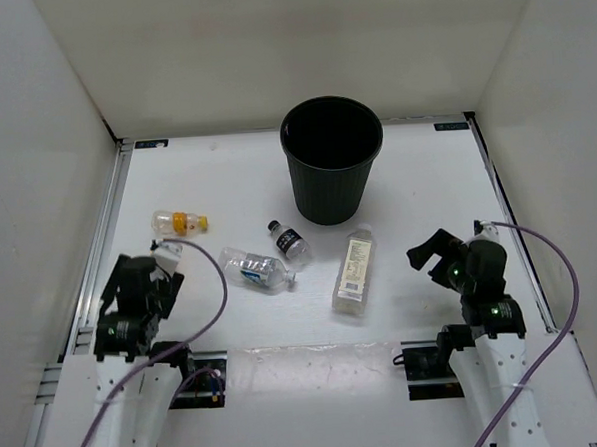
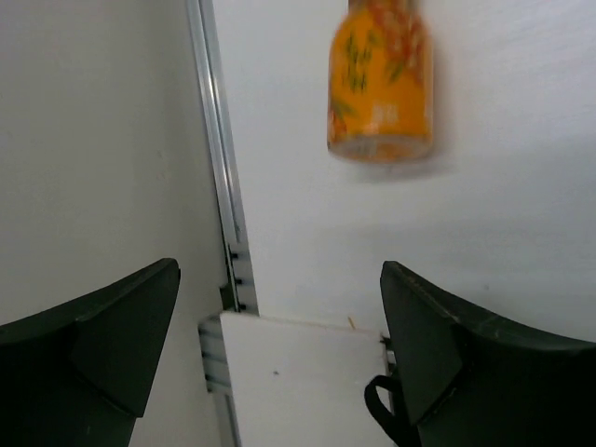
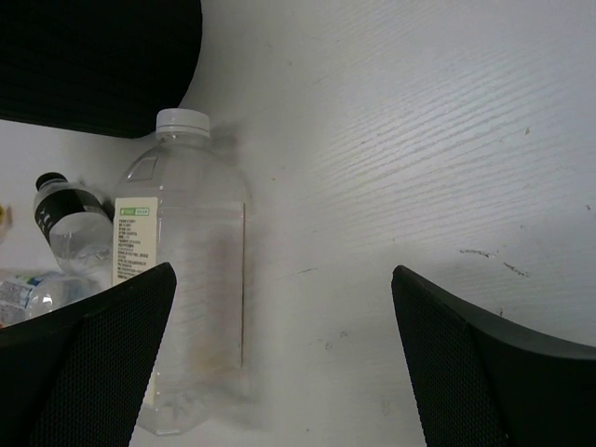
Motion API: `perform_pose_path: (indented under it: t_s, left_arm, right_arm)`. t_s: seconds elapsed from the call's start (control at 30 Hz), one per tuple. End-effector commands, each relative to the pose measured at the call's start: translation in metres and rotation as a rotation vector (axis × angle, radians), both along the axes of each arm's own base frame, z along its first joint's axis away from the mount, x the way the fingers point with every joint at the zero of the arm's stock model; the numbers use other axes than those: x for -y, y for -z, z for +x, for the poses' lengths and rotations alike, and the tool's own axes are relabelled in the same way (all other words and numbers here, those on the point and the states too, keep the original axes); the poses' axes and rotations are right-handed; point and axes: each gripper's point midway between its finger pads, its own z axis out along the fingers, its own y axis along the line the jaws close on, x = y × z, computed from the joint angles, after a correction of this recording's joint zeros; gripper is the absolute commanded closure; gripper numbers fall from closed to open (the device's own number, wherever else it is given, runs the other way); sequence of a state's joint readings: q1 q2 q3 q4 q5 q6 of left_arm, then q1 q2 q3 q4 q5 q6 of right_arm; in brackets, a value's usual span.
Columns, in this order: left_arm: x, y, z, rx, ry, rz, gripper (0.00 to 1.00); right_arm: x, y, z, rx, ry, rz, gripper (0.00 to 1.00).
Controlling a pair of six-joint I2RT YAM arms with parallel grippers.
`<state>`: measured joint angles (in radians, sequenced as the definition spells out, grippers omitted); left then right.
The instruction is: Put the plastic bottles in the bin
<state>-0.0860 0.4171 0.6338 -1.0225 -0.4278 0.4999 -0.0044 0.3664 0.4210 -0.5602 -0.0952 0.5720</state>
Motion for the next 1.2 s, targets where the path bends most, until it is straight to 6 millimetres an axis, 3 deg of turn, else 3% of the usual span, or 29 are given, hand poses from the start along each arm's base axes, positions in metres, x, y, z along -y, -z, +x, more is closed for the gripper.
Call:
perform_pose_path:
  t_s: [0.0, 0.03, 0.1, 0.2, 0.33, 0.4, 0.43, 0.47, 0.53, 0.57, 0.67, 0.77, 0.93, 1.03, 1.17]
  left_arm:
    - [0.027, -0.025, 0.060, -0.095, 0.126, -0.082, 0.00]
    - [0.031, -0.023, 0.072, -0.143, 0.148, -0.088, 0.00]
    - [0.041, -0.014, 0.104, -0.270, 0.271, -0.065, 0.00]
    - [0.041, -0.009, 0.139, -0.317, 0.437, 0.063, 0.00]
    - [0.052, 0.006, 0.186, -0.380, 0.691, 0.180, 0.00]
    - [0.055, 0.007, 0.205, -0.390, 0.729, 0.198, 0.00]
    - [0.055, -0.008, 0.225, -0.357, 0.719, 0.214, 0.00]
    - [0.054, 0.007, 0.240, -0.399, 0.716, 0.211, 0.00]
    - [0.049, -0.002, 0.266, -0.380, 0.681, 0.224, 0.00]
    - [0.049, 0.015, 0.273, -0.424, 0.695, 0.220, 0.00]
    - [0.041, 0.045, 0.282, -0.524, 0.715, 0.264, 0.00]
    - [0.029, 0.062, 0.279, -0.604, 0.716, 0.300, 0.00]
    - [0.038, 0.063, 0.274, -0.615, 0.783, 0.237, 0.00]
    - [0.038, 0.074, 0.269, -0.704, 0.785, 0.198, 0.00]
    - [0.022, 0.081, 0.292, -0.685, 0.687, 0.184, 0.00]
  right_arm:
    - [0.001, -0.038, 0.015, 0.016, -0.026, -0.044, 0.00]
    - [0.004, -0.033, 0.018, -0.051, -0.016, -0.051, 0.00]
    - [0.012, -0.041, 0.025, -0.087, 0.022, -0.079, 0.00]
    - [0.015, -0.057, 0.037, -0.114, 0.018, -0.110, 0.00]
    - [-0.001, -0.064, 0.047, -0.075, -0.088, -0.086, 0.00]
    - [-0.005, -0.069, 0.049, -0.052, -0.107, -0.073, 0.00]
    - [-0.004, -0.064, 0.048, -0.061, -0.112, -0.080, 0.00]
    - [-0.006, -0.065, 0.048, -0.060, -0.121, -0.074, 0.00]
    - [-0.008, -0.060, 0.048, -0.066, -0.137, -0.075, 0.00]
    - [-0.010, -0.054, 0.046, -0.079, -0.150, -0.065, 0.00]
    - [-0.015, -0.047, 0.047, -0.098, -0.178, -0.065, 0.00]
    - [-0.013, -0.042, 0.048, -0.121, -0.170, -0.071, 0.00]
    - [-0.011, -0.044, 0.055, -0.123, -0.156, -0.070, 0.00]
    - [-0.011, -0.042, 0.058, -0.139, -0.156, -0.069, 0.00]
    - [-0.018, -0.047, 0.062, -0.118, -0.183, -0.066, 0.00]
